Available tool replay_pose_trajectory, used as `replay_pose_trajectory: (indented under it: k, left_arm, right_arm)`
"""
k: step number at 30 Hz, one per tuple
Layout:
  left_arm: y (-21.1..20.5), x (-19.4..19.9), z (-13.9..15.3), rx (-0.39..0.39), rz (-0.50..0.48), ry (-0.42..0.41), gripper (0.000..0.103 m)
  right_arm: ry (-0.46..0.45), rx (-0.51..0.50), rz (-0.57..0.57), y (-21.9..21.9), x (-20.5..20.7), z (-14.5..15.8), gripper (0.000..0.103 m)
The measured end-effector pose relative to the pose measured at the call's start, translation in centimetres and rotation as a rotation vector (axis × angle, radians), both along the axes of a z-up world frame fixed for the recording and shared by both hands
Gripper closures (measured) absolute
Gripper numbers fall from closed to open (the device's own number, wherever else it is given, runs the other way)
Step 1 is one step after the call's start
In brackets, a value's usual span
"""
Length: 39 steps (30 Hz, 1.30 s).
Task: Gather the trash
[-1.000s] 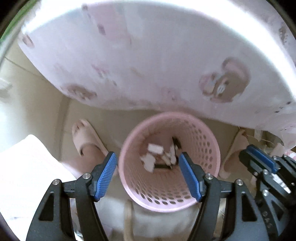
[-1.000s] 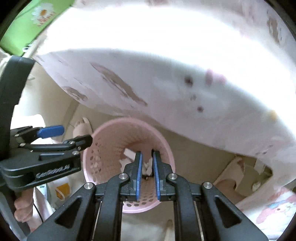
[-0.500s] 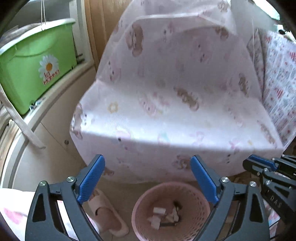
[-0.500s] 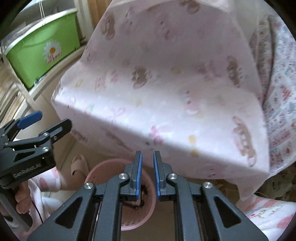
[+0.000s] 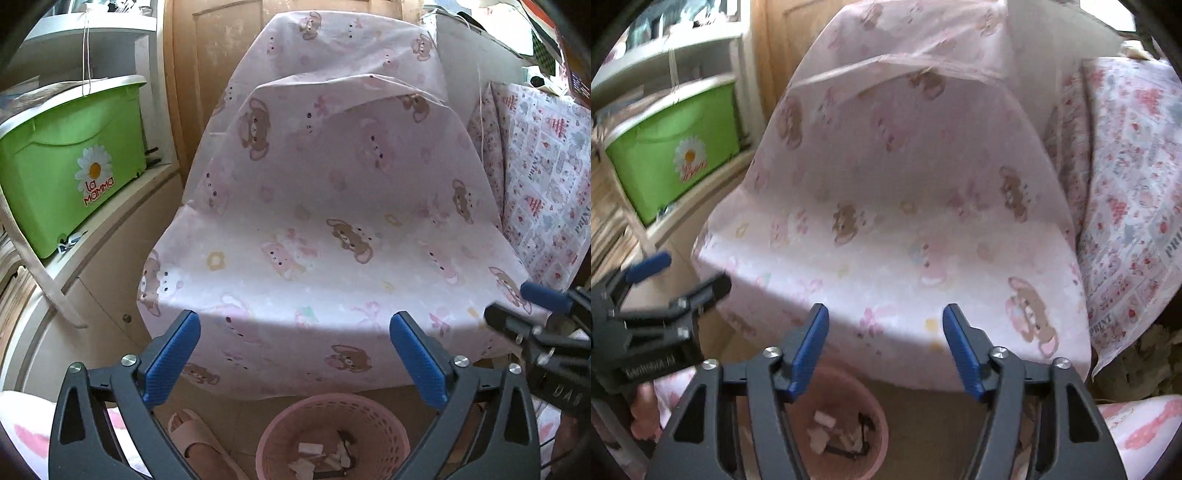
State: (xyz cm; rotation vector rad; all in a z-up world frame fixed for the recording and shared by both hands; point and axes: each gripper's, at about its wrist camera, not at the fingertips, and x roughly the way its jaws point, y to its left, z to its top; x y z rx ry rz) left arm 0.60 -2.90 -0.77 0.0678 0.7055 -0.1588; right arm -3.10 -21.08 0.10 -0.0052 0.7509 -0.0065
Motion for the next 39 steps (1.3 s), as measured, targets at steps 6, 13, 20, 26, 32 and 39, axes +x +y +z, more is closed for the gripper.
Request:
replay_pose_trajectory:
  k: [6,13,20,26,32,39]
  left_arm:
    - [-0.4,0.0,-0.2,-0.007,-0.013,0.009,0.001]
    - [0.0,0.0,0.0,-0.019,0.000,0.001,0.001]
    - [0.4,-0.3,0.2,-0.019,0.014,-0.017,0.001]
    - [0.5,-0.3,0.4,-0.015,0.018,-0.028,0.001]
    - [0.6,-0.4,0.4,-0.015,0.020,-0.025,0.001]
    - [0.6,-0.4,0.3,-0.011,0.019,-0.023,0.001]
  right_arm:
    - [0.000,-0.005,-0.037,-0.6,0.6,0.1,0.024]
    - [-0.033,-0.021,-0.059,-1.1,0.6,0.2,0.023]
    - [-0.045,-0.020,-0.062,-1.0,0.4,0.3,0.021]
    - [-0.049,-0.034,-0.062,-0.8,0.2,0.3,0.021]
    - [-0.050,-0.035,-0.062,-0.8,0.2,0.3,0.021]
    - [-0.042,-0.032,-0.058,-0.8,0.2,0.2,0.020]
